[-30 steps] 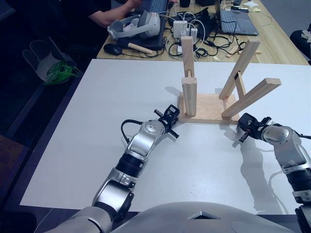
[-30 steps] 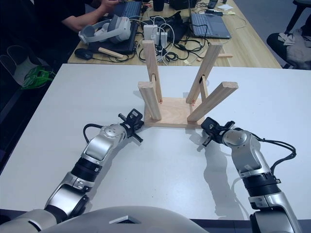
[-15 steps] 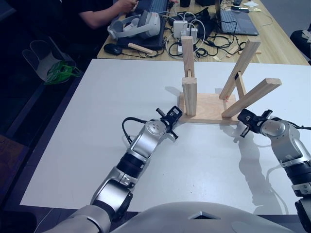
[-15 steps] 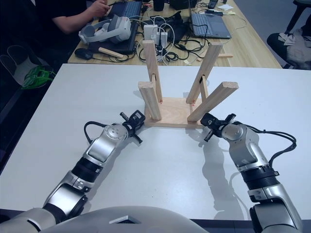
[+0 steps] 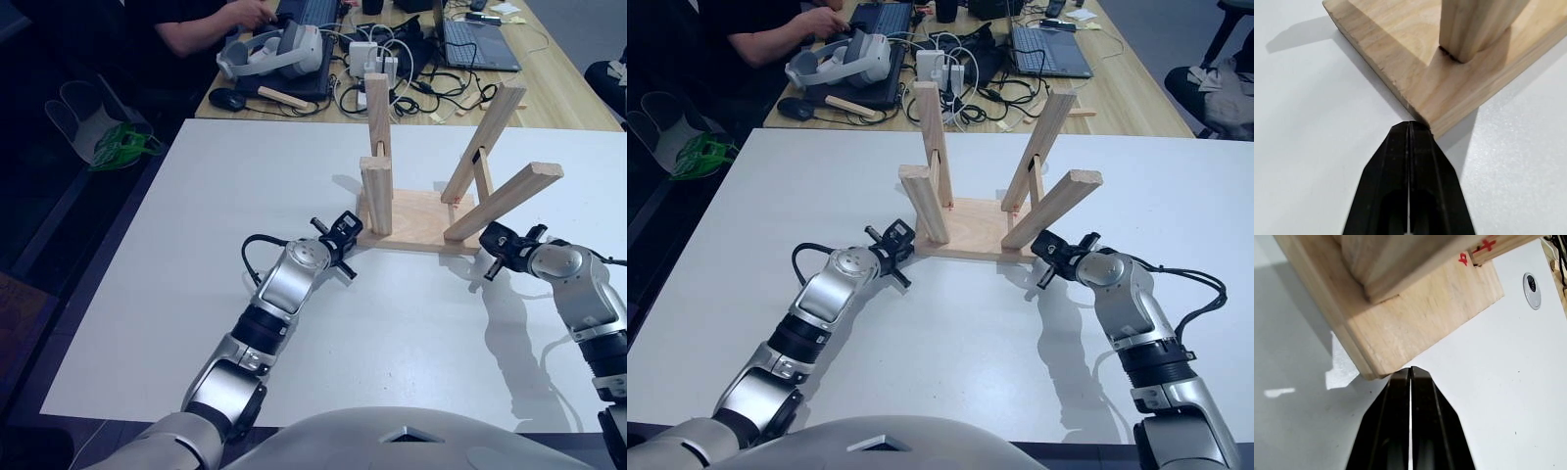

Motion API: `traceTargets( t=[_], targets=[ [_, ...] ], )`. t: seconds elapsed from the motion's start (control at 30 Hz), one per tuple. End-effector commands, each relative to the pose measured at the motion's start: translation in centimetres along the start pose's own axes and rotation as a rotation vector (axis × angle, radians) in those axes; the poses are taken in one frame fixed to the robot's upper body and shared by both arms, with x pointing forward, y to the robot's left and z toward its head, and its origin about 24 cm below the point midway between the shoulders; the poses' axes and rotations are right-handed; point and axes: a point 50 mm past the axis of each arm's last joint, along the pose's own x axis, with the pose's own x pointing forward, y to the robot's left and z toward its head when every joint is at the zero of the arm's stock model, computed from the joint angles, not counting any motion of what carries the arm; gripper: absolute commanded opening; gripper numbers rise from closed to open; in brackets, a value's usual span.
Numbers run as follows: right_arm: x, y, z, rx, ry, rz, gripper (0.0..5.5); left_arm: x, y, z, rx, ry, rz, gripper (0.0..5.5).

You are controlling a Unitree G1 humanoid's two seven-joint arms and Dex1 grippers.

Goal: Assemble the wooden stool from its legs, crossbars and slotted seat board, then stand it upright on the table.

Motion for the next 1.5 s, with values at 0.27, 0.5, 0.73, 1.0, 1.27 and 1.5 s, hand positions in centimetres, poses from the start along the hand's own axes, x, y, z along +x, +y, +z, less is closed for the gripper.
traceTargets(
  t=[0.27,0.5,0.73,1.0,1.27,1.5],
  targets=[
    [-0.6,1.6,2.4,-0.050,-0.209,0.145,0.00,-1.0,-2.1,0.4,-0.004,-0.040,-0.187,0.04],
    [-1.5,2.4,2.6,-0.035,-0.280,0.224,0.00,-2.3,-2.5,0.3,-0.063,-0.072,-0.258,0.04],
    [-2.2,3.0,2.8,0.026,-0.348,0.266,0.00,-3.8,-2.5,0.8,-0.132,-0.181,-0.338,0.04],
    [-3.1,3.0,2.6,0.137,-0.422,0.289,0.00,-4.4,-2.6,1.2,-0.182,-0.247,-0.378,0.04],
    [-3.6,2.7,3.1,0.237,-0.490,0.295,0.00,-5.1,-2.8,1.7,-0.217,-0.311,-0.423,0.04],
    [-4.1,2.5,3.6,0.286,-0.532,0.324,0.00,-5.7,-2.9,2.0,-0.243,-0.361,-0.464,0.04]
  ],
)
